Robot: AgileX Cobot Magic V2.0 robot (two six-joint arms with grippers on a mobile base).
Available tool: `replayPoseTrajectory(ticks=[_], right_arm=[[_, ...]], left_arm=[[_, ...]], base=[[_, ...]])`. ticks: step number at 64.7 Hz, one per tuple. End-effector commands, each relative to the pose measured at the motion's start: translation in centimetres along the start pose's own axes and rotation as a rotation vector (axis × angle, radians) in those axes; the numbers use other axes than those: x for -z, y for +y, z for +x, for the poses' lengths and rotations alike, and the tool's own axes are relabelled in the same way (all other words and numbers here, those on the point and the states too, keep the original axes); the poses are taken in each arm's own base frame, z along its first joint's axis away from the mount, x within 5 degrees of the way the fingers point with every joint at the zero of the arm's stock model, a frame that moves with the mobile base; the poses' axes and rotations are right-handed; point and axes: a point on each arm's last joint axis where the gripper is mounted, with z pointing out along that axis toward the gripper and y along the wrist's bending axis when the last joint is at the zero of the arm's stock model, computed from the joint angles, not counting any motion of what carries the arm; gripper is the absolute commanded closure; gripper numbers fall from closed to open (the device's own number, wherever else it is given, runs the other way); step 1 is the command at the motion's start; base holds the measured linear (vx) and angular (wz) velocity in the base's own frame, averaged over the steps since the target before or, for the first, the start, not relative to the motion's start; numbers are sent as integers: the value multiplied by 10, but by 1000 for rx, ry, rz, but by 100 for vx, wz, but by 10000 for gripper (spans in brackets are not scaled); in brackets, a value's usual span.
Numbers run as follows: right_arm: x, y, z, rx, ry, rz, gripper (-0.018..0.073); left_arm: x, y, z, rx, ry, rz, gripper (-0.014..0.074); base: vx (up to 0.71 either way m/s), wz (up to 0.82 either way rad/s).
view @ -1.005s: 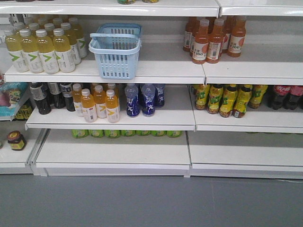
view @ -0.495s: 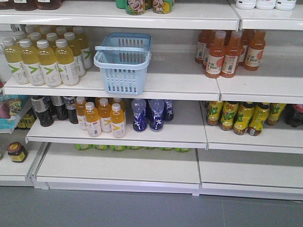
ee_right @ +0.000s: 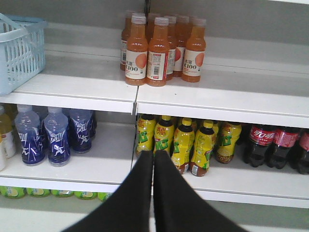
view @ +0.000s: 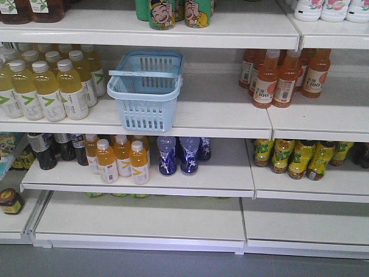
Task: Place coke in basket with both arms
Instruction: 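Drive the base toward the shelf holding the light-blue basket, then reach the left gripper to the light-blue basket handle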
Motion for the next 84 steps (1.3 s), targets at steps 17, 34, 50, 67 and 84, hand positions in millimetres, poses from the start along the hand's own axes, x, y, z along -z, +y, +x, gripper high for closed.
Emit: replayPoseTrajectory(ticks=[17, 34, 50, 67, 84], right_arm=[[1, 1, -5, 21, -82, -4, 564], [1, 1, -5, 21, -82, -4, 564], [1, 1, -5, 21, -82, -4, 564], [1, 1, -5, 21, -82, -4, 564], [1, 1, -5, 21, -82, -4, 564]], left_arm=[[-1, -2, -5, 19, -54, 20, 603], [-1, -2, -5, 19, -54, 20, 603], [-1, -2, -5, 19, -54, 20, 603], [-1, -2, -5, 19, -54, 20, 603], [-1, -2, -5, 19, -54, 20, 603]], base=[[11, -9], [8, -6], [7, -3], [7, 0], [5, 0]])
